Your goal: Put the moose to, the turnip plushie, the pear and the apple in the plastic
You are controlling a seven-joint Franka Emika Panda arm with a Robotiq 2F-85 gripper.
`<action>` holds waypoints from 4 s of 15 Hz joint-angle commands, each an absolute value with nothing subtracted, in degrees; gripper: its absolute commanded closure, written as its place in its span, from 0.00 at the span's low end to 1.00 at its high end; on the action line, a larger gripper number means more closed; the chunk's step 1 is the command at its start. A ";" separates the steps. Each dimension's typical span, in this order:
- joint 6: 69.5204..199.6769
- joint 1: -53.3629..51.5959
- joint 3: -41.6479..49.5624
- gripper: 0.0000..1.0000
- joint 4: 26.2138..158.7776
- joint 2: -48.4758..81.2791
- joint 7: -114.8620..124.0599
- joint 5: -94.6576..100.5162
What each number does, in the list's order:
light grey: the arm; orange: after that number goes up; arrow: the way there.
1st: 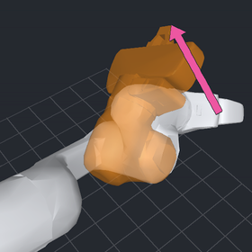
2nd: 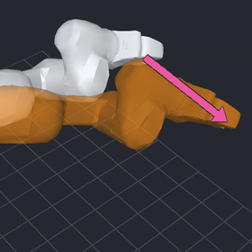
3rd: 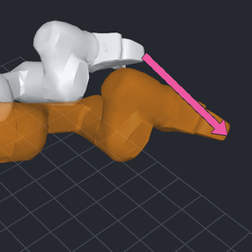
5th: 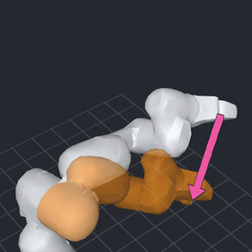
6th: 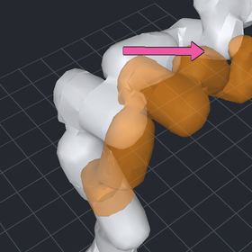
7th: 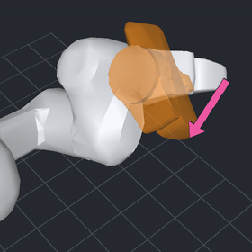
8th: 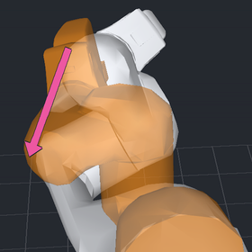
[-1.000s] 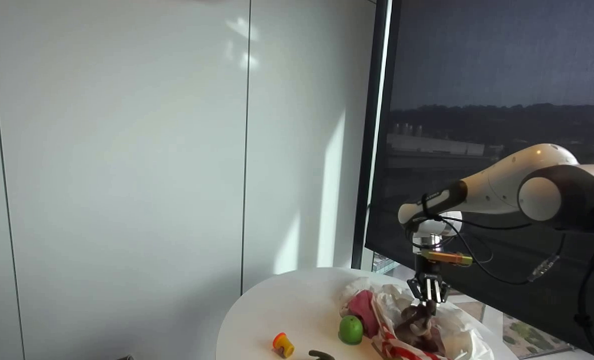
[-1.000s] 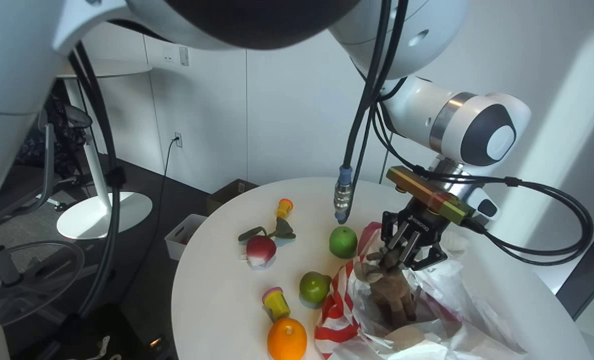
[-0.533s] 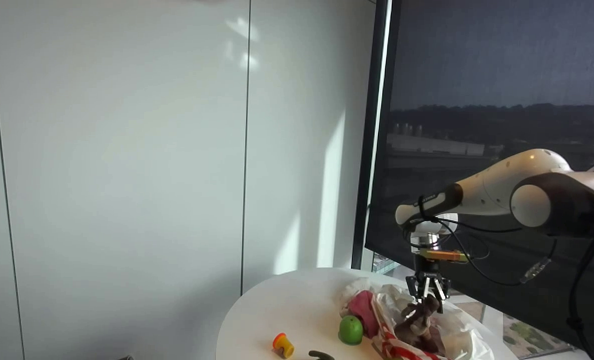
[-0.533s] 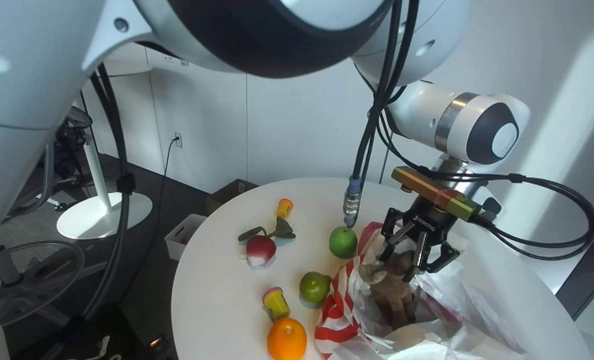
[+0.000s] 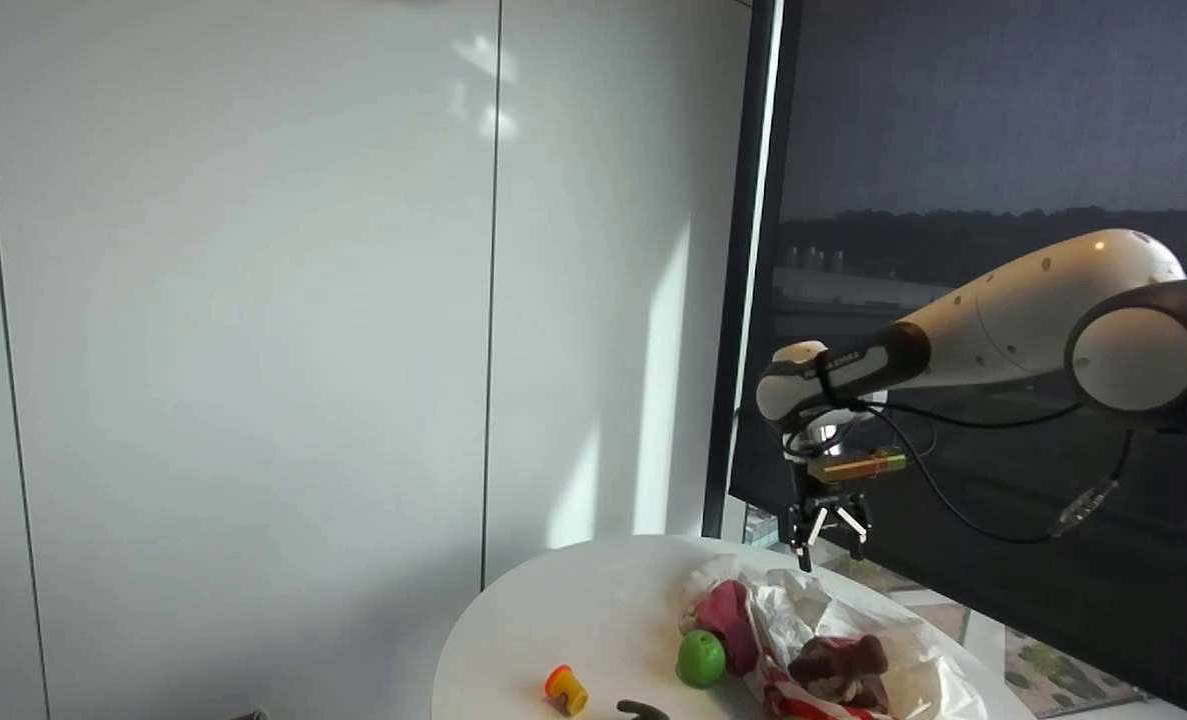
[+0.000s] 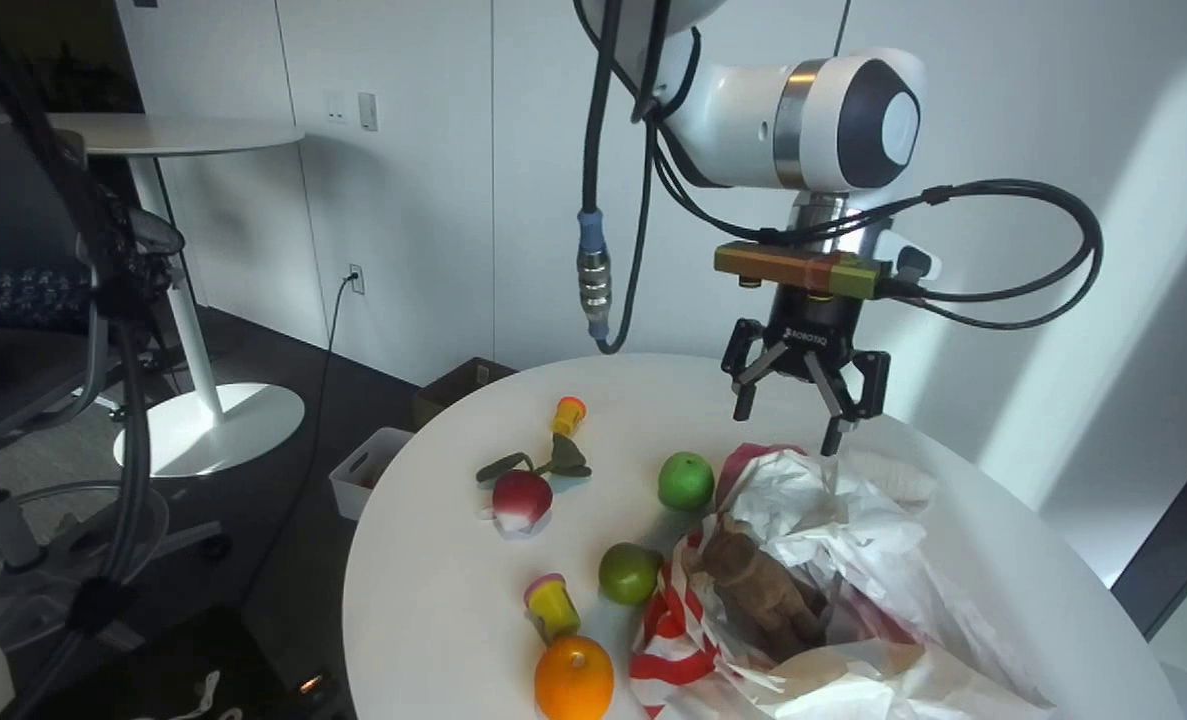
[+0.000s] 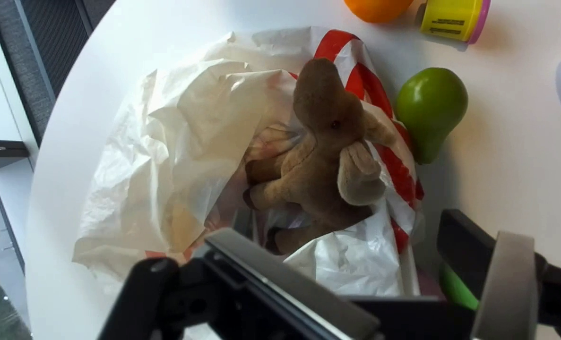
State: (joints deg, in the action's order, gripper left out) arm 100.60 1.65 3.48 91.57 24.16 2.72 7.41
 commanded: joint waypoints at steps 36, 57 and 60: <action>125.67 -10.69 -10.38 0.00 111.13 30.75 -12.43 9.96; 131.53 -9.20 -9.30 0.88 115.81 24.99 -8.96 8.13; 135.77 -7.56 -8.36 0.87 120.76 17.64 -6.27 6.98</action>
State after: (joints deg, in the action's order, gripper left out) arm 131.11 -9.10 -9.11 113.04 27.12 -8.70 9.12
